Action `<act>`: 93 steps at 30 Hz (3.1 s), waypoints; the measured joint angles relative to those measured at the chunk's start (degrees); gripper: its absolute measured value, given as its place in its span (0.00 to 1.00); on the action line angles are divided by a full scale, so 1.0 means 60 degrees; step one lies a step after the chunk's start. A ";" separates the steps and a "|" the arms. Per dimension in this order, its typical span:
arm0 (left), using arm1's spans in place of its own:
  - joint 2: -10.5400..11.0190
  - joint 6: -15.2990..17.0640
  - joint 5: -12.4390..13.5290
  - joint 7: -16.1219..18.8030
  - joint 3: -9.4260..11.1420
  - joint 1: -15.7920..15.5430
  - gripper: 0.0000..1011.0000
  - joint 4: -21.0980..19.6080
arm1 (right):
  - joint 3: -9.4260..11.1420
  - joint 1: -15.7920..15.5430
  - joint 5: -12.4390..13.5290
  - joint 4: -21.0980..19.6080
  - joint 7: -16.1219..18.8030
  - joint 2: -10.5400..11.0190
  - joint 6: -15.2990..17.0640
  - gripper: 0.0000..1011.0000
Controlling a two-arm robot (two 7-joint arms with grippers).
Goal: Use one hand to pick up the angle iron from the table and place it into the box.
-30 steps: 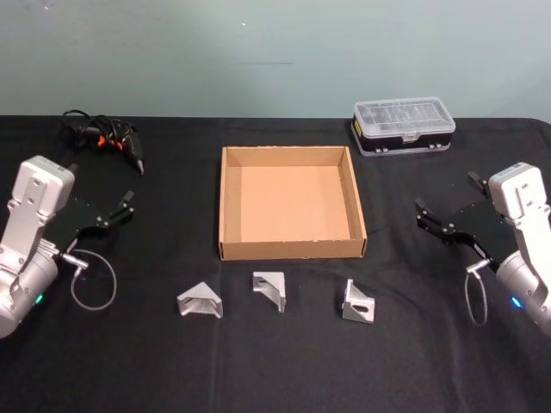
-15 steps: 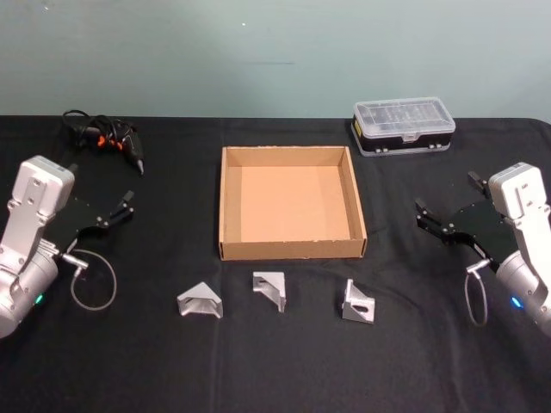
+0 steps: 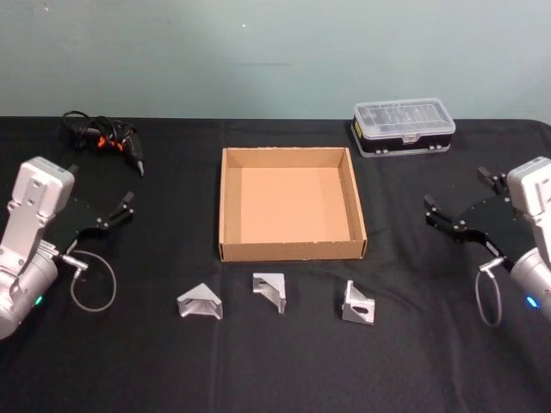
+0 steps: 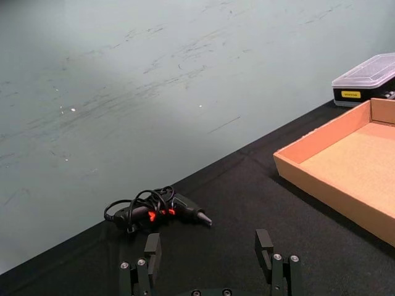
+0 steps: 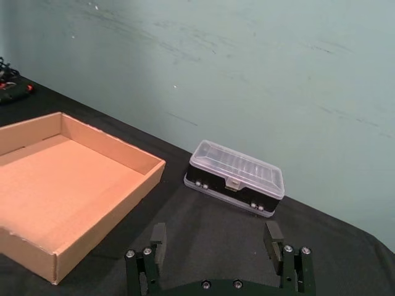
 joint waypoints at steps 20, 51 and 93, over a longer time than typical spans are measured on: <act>0.0000 0.0000 0.0000 0.0000 0.0000 0.0000 0.99 0.0000 | 0.1387 -0.0963 0.2230 -0.2598 0.3031 0.1830 0.1769 0.99; 0.0000 0.0000 0.0000 0.0000 0.0000 0.0000 0.99 0.0000 | -0.0593 0.0457 0.1796 -0.2179 0.6792 0.2913 0.3168 0.99; -0.0001 0.0000 0.0000 0.0000 0.0000 0.0000 0.99 0.0000 | -0.2351 0.2319 0.0755 -0.0146 0.7105 0.0943 0.3210 0.99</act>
